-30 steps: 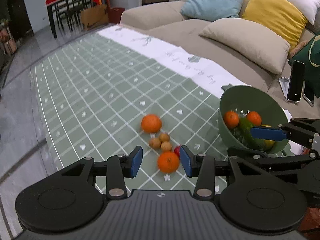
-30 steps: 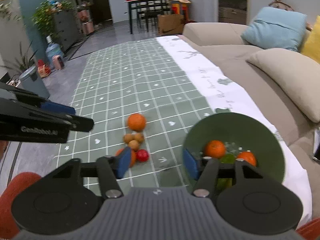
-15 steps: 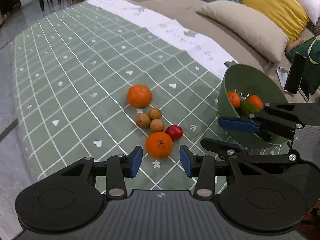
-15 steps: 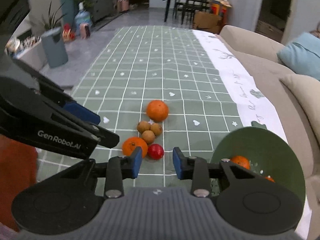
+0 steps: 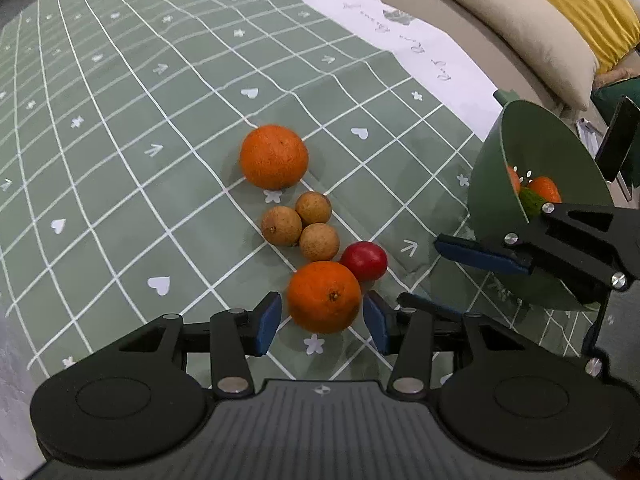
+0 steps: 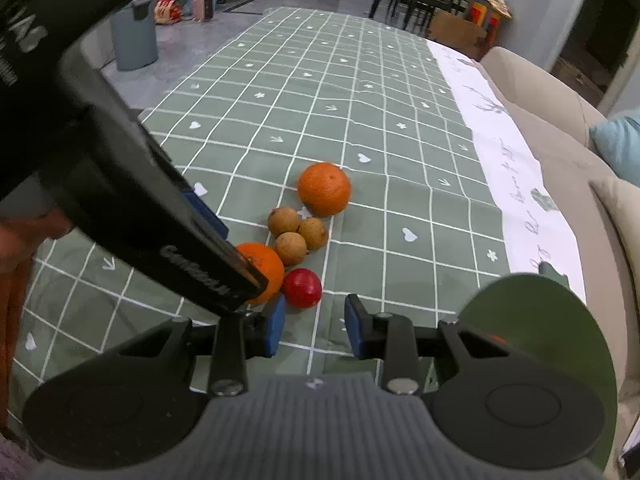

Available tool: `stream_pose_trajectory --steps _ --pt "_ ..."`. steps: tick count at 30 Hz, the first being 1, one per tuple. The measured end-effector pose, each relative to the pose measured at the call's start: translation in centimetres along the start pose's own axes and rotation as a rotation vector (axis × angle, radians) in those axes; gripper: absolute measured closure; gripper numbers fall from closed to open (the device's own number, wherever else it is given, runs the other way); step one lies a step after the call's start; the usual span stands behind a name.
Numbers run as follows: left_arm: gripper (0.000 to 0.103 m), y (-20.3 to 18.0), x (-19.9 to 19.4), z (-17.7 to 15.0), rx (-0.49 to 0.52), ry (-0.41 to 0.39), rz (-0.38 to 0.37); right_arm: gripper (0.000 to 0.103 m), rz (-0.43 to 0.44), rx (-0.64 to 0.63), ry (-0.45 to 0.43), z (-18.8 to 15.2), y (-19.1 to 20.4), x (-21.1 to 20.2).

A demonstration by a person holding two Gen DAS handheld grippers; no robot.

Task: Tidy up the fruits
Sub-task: 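Grasp the red plum with the right tool while the left tool grasps an orange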

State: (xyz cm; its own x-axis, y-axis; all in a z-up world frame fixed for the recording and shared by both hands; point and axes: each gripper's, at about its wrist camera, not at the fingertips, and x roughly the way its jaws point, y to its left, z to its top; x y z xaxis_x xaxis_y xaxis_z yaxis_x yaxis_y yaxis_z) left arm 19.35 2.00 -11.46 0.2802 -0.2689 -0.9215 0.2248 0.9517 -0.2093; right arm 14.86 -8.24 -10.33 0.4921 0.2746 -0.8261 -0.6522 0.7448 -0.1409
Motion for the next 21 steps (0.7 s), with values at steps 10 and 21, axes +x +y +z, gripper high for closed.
stream_pose_trajectory --steps 10,21 --pt "0.054 0.2 1.1 0.2 -0.024 0.026 -0.030 0.074 -0.011 -0.052 0.025 -0.1 0.4 1.4" --pt "0.054 2.2 -1.0 -0.8 -0.102 -0.013 -0.005 0.076 0.009 -0.015 0.041 0.6 0.5 3.3"
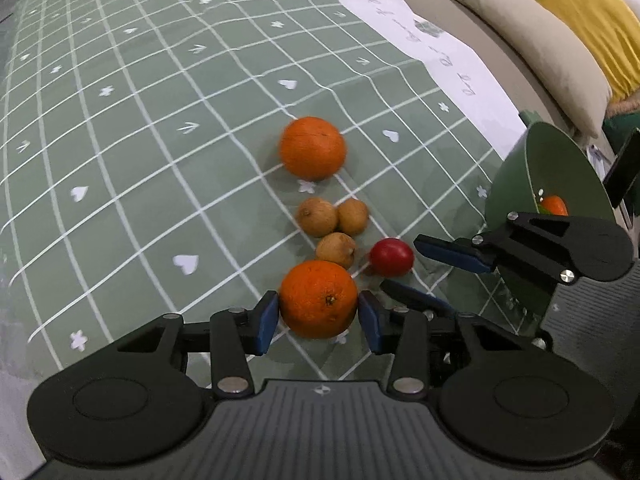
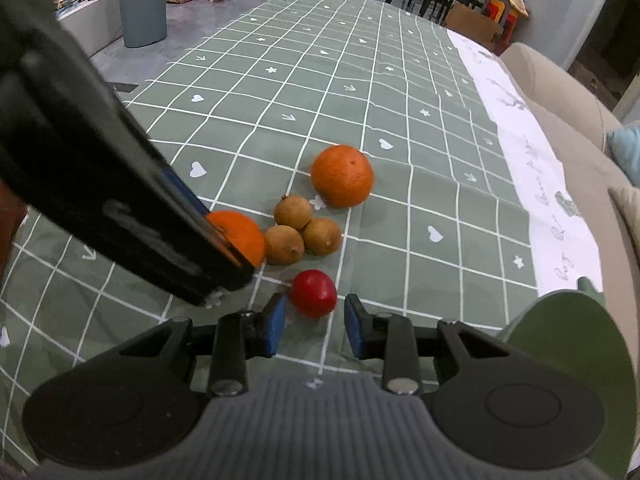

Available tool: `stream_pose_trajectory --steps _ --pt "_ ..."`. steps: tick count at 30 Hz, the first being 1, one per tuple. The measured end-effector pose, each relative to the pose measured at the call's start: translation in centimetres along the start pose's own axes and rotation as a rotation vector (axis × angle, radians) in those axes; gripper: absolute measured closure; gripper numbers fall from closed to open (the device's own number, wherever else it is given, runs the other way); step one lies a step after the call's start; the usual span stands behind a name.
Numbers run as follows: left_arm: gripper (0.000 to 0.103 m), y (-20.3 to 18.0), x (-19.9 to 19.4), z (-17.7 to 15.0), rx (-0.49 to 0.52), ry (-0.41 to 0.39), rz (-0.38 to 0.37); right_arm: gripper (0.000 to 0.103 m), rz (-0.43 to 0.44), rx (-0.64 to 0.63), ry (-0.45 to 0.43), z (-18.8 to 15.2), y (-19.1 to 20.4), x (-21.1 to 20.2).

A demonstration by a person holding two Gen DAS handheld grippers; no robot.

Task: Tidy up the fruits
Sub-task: 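Grasp the red plum with the right tool while the left tool grasps an orange, then place the red plum and orange into the green colander, opening both tools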

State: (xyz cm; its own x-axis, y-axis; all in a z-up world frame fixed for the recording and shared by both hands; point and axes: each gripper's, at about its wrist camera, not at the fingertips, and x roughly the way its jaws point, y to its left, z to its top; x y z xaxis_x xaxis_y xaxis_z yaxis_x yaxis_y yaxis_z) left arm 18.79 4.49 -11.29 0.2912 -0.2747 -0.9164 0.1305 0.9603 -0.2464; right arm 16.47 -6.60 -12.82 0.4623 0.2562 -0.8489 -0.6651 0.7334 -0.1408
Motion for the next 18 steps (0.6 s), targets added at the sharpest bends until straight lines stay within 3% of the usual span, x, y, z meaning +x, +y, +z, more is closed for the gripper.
stream_pose_trajectory --steps 13,18 --pt "0.054 0.1 -2.5 -1.2 -0.037 -0.040 0.001 0.081 0.013 0.090 0.000 0.7 -0.5 0.5" --pt "0.054 -0.7 -4.0 -1.4 -0.034 -0.073 -0.002 0.081 0.022 0.122 -0.041 0.4 -0.8 -1.8"
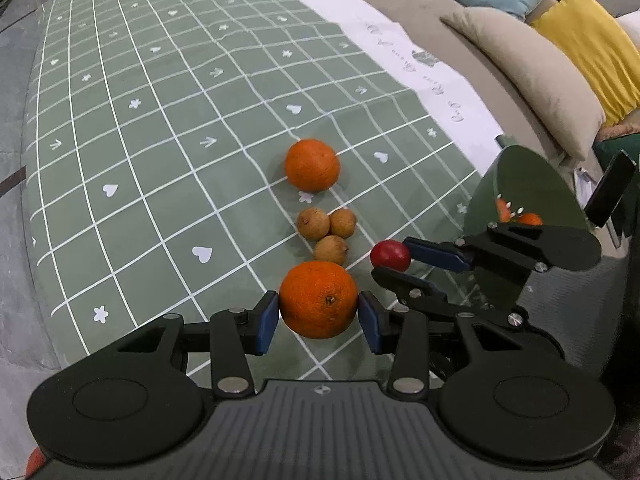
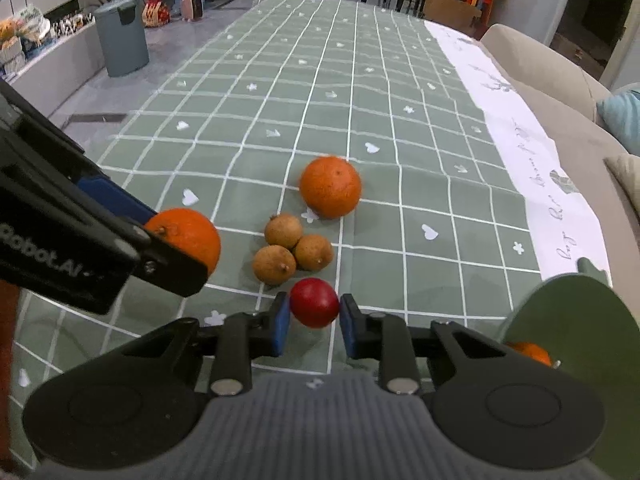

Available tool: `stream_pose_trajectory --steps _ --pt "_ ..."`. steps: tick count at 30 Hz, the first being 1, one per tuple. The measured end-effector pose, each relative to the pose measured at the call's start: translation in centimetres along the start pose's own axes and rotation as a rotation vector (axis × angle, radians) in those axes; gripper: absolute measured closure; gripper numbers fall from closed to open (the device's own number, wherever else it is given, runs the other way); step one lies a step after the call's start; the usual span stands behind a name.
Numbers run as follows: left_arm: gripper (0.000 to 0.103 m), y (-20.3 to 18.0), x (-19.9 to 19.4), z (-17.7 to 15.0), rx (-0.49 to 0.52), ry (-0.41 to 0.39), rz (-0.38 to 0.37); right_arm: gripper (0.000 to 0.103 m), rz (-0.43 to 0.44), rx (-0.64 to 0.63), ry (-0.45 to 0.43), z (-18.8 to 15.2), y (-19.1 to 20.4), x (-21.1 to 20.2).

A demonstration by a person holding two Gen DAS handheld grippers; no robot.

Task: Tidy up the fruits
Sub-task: 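Place the red plum and orange into the green colander, opening both tools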

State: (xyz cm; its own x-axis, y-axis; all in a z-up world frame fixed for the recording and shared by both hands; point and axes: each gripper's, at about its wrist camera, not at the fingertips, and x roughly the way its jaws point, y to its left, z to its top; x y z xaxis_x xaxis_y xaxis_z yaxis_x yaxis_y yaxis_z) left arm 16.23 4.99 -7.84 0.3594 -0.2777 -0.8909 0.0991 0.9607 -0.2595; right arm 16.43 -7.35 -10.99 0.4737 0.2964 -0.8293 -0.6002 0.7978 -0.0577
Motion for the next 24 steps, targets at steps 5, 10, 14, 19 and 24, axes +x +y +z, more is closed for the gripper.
stream_pose_trajectory --steps 5,10,14,19,24 --pt "0.054 -1.8 -1.8 0.3 0.020 -0.043 -0.016 0.081 0.006 0.054 -0.062 -0.5 -0.3 -4.3" --pt "0.054 -4.6 -3.3 1.1 0.080 -0.082 -0.040 0.081 -0.024 0.149 -0.099 -1.6 -2.5 -8.2" --pt "0.054 -7.4 -3.8 2.1 0.136 -0.099 -0.067 0.081 -0.065 0.216 -0.132 -2.6 -4.6 -11.2" --pt "0.054 -11.3 -3.2 3.4 0.217 -0.097 -0.091 0.081 -0.120 0.308 -0.161 -4.3 -7.7 -14.3" --pt "0.054 -15.3 -1.9 4.6 0.309 -0.088 -0.096 0.081 -0.159 0.414 -0.136 -6.3 -11.1 -14.9"
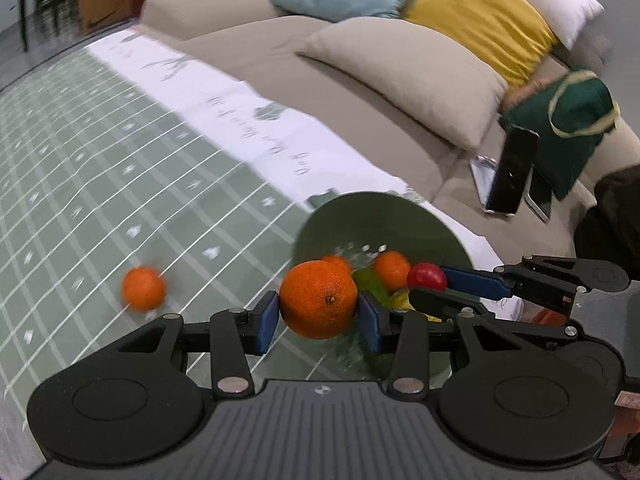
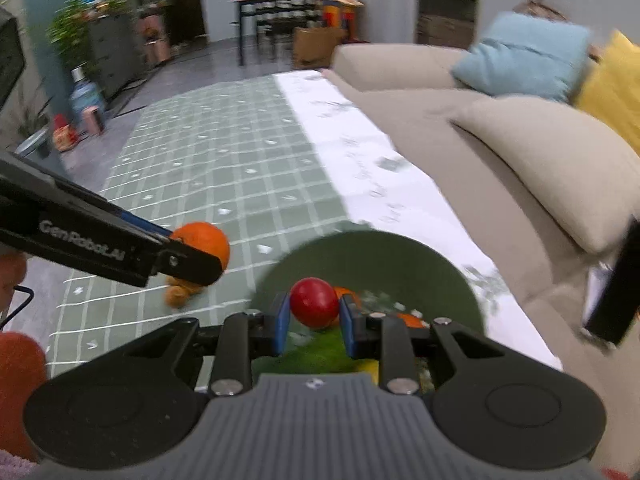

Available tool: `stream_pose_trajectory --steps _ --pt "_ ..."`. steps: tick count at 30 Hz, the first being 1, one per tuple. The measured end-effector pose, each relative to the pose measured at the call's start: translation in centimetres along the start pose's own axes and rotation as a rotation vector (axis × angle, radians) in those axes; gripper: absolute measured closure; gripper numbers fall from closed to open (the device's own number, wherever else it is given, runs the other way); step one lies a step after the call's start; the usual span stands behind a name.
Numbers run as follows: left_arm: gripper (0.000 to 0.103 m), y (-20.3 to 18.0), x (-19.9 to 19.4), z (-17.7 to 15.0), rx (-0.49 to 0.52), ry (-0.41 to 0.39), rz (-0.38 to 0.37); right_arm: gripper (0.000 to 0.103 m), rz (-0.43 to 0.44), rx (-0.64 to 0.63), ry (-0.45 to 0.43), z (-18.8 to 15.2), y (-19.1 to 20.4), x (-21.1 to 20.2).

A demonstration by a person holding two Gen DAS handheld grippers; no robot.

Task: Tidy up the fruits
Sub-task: 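Place the red plum and orange into the green colander, opening both tools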

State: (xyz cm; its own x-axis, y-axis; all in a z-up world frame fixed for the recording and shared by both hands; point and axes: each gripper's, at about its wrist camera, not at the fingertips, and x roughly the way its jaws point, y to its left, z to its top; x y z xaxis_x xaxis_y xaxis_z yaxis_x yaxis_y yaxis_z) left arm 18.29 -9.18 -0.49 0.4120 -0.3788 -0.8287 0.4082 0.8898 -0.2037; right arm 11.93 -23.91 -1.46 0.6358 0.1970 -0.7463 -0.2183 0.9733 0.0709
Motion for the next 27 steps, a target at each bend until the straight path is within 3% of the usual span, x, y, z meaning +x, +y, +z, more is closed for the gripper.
stream_pose_trajectory --steps 8,17,27 --pt "0.054 -3.5 4.6 3.0 0.075 0.060 -0.016 0.081 -0.044 0.126 0.036 -0.2 -4.8 2.0" --pt "0.054 -3.8 10.2 4.9 0.051 0.165 -0.033 0.081 -0.043 0.118 0.086 0.2 -6.4 5.8" --pt "0.054 -3.2 13.4 5.8 0.031 0.238 -0.030 0.081 -0.040 0.093 0.100 0.4 -6.7 8.6"
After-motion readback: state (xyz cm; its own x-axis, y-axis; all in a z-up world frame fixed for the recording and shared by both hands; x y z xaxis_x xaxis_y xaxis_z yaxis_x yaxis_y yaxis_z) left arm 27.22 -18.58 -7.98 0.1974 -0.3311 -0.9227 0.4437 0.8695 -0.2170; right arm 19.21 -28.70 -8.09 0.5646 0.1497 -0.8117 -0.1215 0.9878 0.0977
